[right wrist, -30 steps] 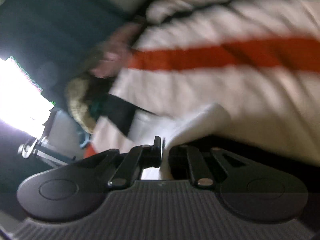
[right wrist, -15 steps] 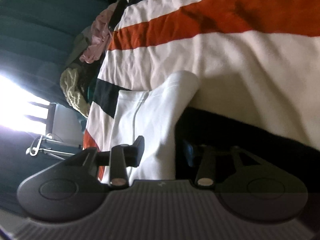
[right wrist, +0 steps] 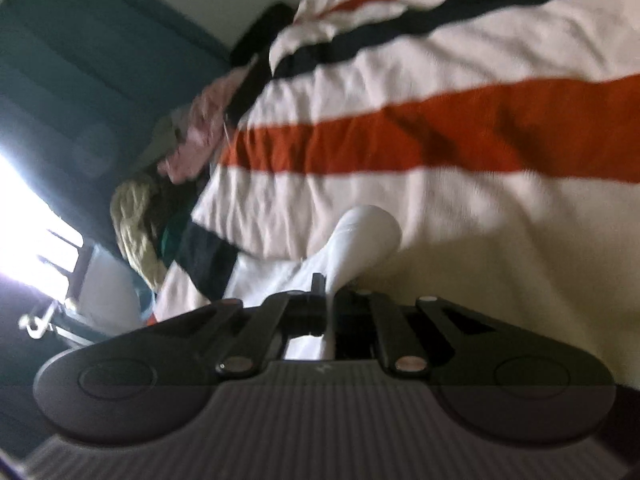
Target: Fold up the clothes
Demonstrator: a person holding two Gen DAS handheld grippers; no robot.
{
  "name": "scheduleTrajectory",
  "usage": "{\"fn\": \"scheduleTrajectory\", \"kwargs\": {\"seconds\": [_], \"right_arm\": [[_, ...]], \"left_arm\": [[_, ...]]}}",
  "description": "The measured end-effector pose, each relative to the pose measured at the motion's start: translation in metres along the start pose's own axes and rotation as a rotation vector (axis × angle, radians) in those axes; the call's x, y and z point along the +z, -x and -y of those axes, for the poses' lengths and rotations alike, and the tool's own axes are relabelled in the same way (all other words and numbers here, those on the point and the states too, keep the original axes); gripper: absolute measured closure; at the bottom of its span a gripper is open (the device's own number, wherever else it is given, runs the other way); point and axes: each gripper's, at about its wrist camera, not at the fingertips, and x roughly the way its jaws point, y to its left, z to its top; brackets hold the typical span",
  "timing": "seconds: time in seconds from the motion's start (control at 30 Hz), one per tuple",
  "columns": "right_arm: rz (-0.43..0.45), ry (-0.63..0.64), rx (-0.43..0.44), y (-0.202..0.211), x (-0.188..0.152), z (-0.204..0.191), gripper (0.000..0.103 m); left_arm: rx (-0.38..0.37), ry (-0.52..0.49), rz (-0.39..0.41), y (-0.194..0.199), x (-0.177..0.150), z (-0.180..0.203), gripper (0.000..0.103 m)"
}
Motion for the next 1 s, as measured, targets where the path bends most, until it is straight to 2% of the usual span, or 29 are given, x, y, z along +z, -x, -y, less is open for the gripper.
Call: {"fn": "scheduleTrajectory", "kwargs": {"seconds": [0.07, 0.17, 0.3, 0.37, 0.43, 0.53, 0.6, 0.67, 0.77, 0.8, 0.83, 0.9, 0.93, 1.0], "right_arm": [[0.047, -0.014, -0.029, 0.01, 0.004, 0.003, 0.097], [0.115, -0.029, -0.125, 0.03, 0.011, 0.013, 0.097], [0.182, -0.023, -0.273, 0.053, 0.018, 0.025, 0.097], [0.165, -0.005, -0.343, 0.055, 0.019, 0.032, 0.097], [0.135, -0.026, -0.357, 0.052, 0.019, 0.041, 0.097], [0.089, -0.059, -0.373, 0.048, 0.019, 0.056, 0.096], [0.059, -0.081, -0.384, 0.044, 0.019, 0.065, 0.093], [0.039, -0.083, -0.393, 0.044, 0.02, 0.069, 0.091], [0.044, -0.032, -0.411, 0.051, 0.024, 0.061, 0.075], [0.058, 0.001, -0.421, 0.054, 0.025, 0.056, 0.067], [0.078, 0.046, -0.425, 0.059, 0.026, 0.05, 0.05], [0.126, 0.136, -0.414, 0.068, 0.027, 0.037, 0.025], [0.143, 0.175, -0.393, 0.074, 0.026, 0.028, 0.022], [0.164, 0.259, -0.337, 0.083, 0.022, 0.01, 0.023]], "left_arm": [[-0.026, -0.024, 0.009, 0.017, 0.001, 0.006, 0.095], [-0.007, -0.053, 0.004, 0.036, -0.005, 0.009, 0.095], [0.112, -0.068, -0.036, 0.046, -0.011, 0.001, 0.095], [0.18, -0.072, -0.061, 0.046, -0.012, -0.005, 0.094], [0.248, -0.095, -0.08, 0.042, -0.013, -0.009, 0.093], [0.321, -0.183, -0.083, 0.043, -0.016, -0.006, 0.085], [0.355, -0.241, -0.052, 0.051, -0.019, 0.003, 0.079], [0.372, -0.321, -0.024, 0.057, -0.024, 0.017, 0.057], [0.386, -0.46, 0.014, 0.064, -0.034, 0.044, 0.043], [0.394, -0.514, 0.028, 0.066, -0.041, 0.053, 0.04], [0.402, -0.567, 0.041, 0.067, -0.048, 0.062, 0.033], [0.404, -0.662, 0.068, 0.069, -0.064, 0.078, 0.026], [0.397, -0.703, 0.081, 0.07, -0.072, 0.085, 0.023], [0.368, -0.757, 0.09, 0.07, -0.089, 0.096, 0.022]]}}
